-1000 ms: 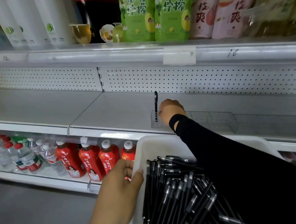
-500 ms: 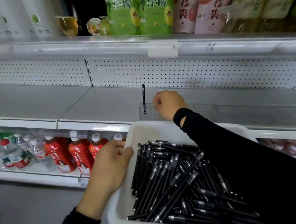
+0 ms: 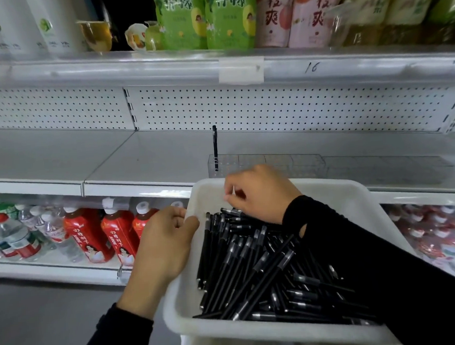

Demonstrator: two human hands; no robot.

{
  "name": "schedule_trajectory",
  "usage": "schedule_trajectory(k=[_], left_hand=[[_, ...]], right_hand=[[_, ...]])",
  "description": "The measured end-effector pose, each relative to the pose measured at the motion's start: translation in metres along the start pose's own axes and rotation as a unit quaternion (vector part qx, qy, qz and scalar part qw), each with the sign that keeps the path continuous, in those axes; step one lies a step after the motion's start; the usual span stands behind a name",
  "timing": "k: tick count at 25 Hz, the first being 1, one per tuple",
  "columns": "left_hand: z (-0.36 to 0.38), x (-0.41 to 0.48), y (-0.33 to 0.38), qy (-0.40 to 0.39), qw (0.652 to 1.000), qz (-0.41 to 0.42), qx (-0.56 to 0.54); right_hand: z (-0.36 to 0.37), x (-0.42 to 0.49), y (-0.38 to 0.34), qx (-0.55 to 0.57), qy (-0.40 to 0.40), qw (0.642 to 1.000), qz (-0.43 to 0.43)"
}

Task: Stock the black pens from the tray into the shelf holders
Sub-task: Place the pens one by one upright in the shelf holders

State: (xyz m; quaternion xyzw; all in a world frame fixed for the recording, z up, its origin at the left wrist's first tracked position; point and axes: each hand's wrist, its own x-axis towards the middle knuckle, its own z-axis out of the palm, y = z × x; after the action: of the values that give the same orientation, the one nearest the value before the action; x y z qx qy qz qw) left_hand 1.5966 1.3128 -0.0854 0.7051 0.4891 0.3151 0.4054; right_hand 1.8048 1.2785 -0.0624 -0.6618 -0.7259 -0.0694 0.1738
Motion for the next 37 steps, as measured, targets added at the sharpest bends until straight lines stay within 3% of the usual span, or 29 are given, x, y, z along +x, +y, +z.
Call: schedule_trajectory(k=[3, 7, 9, 12, 17, 22, 24, 28, 31, 37], left_hand=[[0.001, 0.002, 0.003, 0.0, 1.0, 0.0, -0.002], [0.002, 0.007, 0.002, -0.004, 1.0, 0.001, -0.004], [0.002, 0.006, 0.001, -0.007, 1.0, 0.002, 0.002], [0.001, 0.005, 0.0, -0.015, 1.0, 0.008, 0.003], [0.001, 0.006, -0.001, -0.012, 1.0, 0.012, 0.009], [0.002, 0.005, -0.003, -0.022, 1.0, 0.013, 0.0], [0.003, 0.005, -0.004, -0.022, 1.0, 0.011, -0.004], [0.003, 0.004, -0.002, -0.022, 1.0, 0.008, -0.01], [0.004, 0.003, -0.003, -0.024, 1.0, 0.004, -0.018], [0.005, 0.005, -0.006, -0.023, 0.999, -0.003, -0.023]], right_hand=[[0.012, -0.007, 0.002, -0.099, -0.153, 0.982, 0.051], [0.019, -0.007, 0.007, -0.133, -0.176, 0.971, 0.091], [0.016, -0.001, 0.006, -0.085, -0.187, 0.972, 0.112], [-0.002, 0.009, 0.008, 0.085, -0.193, 0.963, 0.168], [-0.029, 0.024, 0.024, 0.341, -0.105, 0.906, 0.228], [-0.041, 0.057, 0.04, 0.471, 0.02, 0.836, 0.282], [-0.037, 0.076, 0.047, 0.472, 0.079, 0.824, 0.303], [-0.005, 0.109, 0.054, 0.392, 0.143, 0.845, 0.333], [0.019, 0.126, 0.056, 0.301, 0.145, 0.884, 0.327], [0.03, 0.144, 0.059, 0.209, 0.173, 0.906, 0.325]])
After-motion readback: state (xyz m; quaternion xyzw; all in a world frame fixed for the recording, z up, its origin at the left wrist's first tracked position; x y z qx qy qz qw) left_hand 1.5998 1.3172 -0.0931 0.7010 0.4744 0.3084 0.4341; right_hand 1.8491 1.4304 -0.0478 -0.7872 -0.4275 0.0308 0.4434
